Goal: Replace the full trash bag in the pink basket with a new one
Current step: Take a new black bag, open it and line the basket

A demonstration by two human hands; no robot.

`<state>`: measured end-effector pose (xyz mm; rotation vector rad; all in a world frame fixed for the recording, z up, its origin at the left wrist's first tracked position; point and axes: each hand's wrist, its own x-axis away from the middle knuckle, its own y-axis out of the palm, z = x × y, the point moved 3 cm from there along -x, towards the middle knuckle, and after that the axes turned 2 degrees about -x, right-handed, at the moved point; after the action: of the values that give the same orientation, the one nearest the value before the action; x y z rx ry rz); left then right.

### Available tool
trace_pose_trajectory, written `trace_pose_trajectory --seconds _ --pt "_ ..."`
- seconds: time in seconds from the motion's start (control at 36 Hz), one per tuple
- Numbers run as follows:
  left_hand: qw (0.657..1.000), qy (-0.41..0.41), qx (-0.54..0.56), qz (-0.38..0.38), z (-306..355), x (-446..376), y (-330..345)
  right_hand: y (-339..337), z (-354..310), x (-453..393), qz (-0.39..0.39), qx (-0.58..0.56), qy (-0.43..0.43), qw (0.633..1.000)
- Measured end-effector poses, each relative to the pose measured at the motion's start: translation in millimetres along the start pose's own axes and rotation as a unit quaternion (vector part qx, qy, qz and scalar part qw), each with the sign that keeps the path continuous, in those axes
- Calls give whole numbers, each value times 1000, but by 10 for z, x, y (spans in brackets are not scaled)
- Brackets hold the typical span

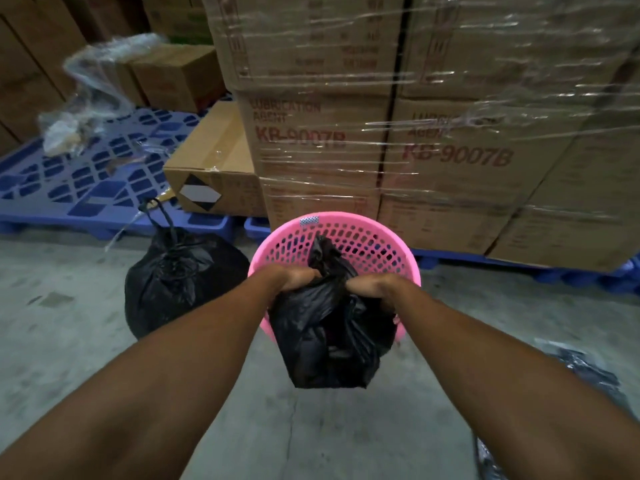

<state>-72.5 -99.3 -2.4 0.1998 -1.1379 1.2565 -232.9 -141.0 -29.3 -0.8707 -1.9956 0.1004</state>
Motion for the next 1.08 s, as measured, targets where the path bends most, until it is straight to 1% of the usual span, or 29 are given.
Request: trace_pose_trajectory --seconds 0.06,0.11,0.17,0.22,0.25,0.31,0.36,0.42,0.47,0.56,0.64,0.67,0.72,0.78,0.81,0.83,0.86,0.89,0.92,0.97,1.03,1.08 --pt "999 38 10 26 26 -113 -110 -175 -2 -62 81 90 -7 993" --pt "996 65 52 24 62 -148 -260 -371 -58 -61 158 137 -53 977" --pt "994 89 63 28 99 -117 -493 -569 -123 29 214 192 -89 954" --pt "994 97 13 40 95 -57 -752 -789 -142 116 271 251 -95 925" --pt "994 93 -29 57 70 -29 -880 -887 -122 147 288 264 -84 917" --pt "987 77 -102 100 -18 2 -1100 -1050 -64 204 304 267 -65 912" --pt "979 89 -131 125 -97 2 -1222 -1159 4 268 316 246 -64 914" --pt "976 109 -134 133 -128 33 -1258 -1192 21 319 333 191 -89 919" --pt "970 133 -150 139 -107 117 -1237 -1124 -58 380 350 150 -140 914" --pt "965 176 -146 128 -48 153 -1198 -855 -317 506 337 189 -200 900" --pt "967 206 -108 102 32 231 -1192 -499 -581 550 292 292 -234 880" --pt "968 212 -99 89 49 257 -1206 -367 -627 499 268 334 -234 873" --pt "967 224 -93 73 72 312 -1245 -137 -617 348 221 420 -197 858" --pt "965 240 -83 71 79 380 -1287 -10 -492 190 195 497 -147 833" --pt "961 252 -81 77 75 419 -1305 11 -437 145 187 515 -144 824" --pt "958 264 -80 85 65 445 -1331 -5 -386 94 188 509 -153 826" --pt "954 275 -76 93 57 476 -1359 -53 -345 77 199 478 -174 838" --pt "950 286 -71 101 40 500 -1387 -136 -304 77 218 423 -199 857" --pt "946 298 -68 112 19 522 -1417 -245 -271 115 247 350 -227 874" --pt "934 317 -79 148 -44 541 -1467 -559 -187 238 312 174 -244 902" --pt "917 333 -103 197 -101 545 -1489 -893 -77 381 362 3 -232 903" --pt "902 333 -113 250 -154 485 -1517 -1162 53 514 398 -141 -193 886"
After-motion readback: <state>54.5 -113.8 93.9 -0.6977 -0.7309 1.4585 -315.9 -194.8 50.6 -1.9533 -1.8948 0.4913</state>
